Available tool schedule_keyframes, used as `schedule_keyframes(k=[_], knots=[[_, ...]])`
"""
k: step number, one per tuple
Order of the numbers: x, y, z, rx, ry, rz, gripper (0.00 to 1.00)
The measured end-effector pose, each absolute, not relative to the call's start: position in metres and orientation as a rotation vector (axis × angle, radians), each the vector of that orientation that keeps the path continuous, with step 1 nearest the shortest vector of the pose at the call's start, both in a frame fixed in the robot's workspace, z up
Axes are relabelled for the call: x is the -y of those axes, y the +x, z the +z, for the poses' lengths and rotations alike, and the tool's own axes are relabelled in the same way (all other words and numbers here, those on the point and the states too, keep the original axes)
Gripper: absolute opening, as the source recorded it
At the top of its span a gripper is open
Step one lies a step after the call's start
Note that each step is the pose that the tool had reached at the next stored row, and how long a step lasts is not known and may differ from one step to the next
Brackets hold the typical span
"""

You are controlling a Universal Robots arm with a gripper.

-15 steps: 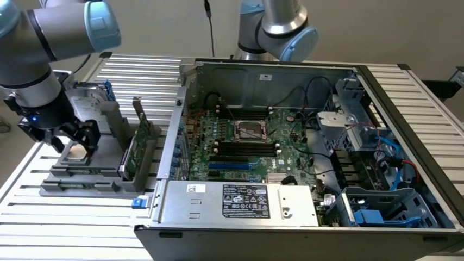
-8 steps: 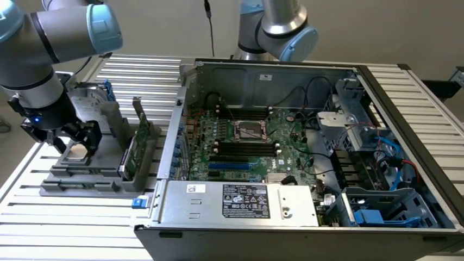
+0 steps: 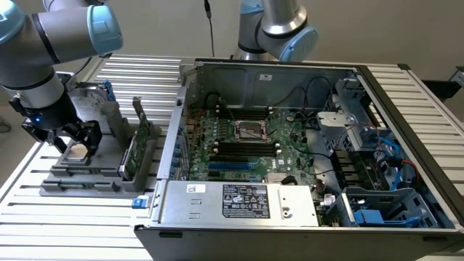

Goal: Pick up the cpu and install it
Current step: 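Pick up the cpu and move it towards the insertion slot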

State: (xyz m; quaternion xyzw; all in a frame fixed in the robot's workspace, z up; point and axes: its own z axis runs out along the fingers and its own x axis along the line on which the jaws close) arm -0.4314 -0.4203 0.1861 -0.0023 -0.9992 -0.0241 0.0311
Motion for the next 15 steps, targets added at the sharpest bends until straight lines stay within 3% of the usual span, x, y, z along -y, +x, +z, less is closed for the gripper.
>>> schedule_keyframes(k=[15], knots=[[0.4194, -0.4323, 0.1856, 3.078, -0.007, -0.074, 0.73]])
